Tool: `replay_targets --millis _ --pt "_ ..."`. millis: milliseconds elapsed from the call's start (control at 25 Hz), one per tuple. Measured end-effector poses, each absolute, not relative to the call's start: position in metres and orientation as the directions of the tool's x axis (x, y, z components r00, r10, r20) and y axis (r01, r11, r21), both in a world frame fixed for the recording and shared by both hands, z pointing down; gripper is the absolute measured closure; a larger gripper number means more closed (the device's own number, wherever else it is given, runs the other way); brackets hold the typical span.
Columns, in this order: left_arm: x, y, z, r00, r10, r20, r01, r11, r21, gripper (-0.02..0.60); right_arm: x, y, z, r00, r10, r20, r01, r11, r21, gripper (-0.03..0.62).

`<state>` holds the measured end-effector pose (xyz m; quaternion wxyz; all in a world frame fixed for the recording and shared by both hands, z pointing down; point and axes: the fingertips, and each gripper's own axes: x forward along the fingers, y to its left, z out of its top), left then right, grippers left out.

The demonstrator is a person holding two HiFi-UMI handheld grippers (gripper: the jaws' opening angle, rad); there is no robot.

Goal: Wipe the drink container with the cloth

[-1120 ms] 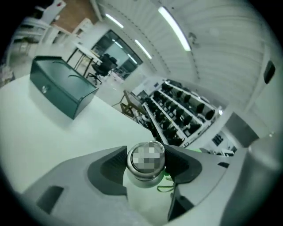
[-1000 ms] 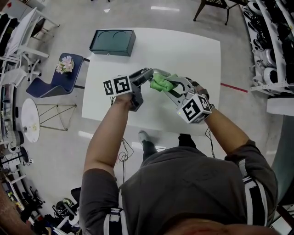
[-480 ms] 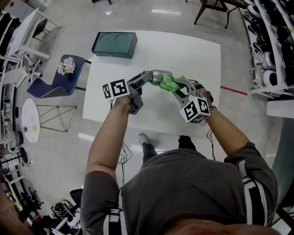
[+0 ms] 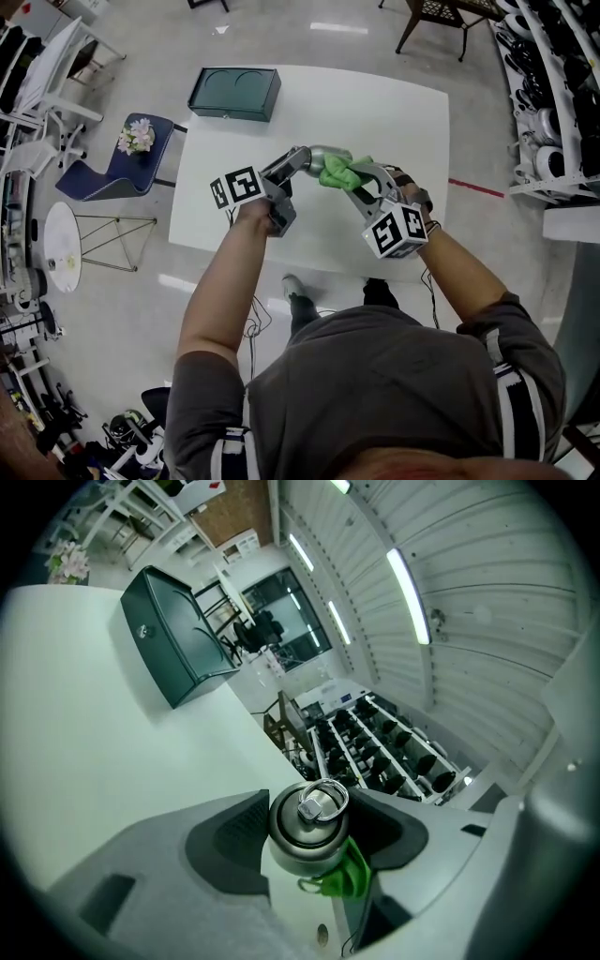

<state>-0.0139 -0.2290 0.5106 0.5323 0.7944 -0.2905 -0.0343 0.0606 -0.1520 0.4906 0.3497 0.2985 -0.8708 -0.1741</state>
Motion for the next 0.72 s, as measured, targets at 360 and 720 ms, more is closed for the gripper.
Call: replay_targets --millis 360,720 --pt "-0.011 -0.23 0.504 0.822 -0.526 0.221 -0.389 -0.234 0.891 0.334 0.046 -0.142 0.529 -0.547 -0.597 0.586 -0.295 0.793 0.532 0.502" --pt "-0.01 -0.225 0.485 0.848 -0.511 0.14 -0.307 -0.26 0.916 0.334 0.11 -0.17 0.553 -0.44 -0.645 0.624 -0.49 0.755 0.436 0.5"
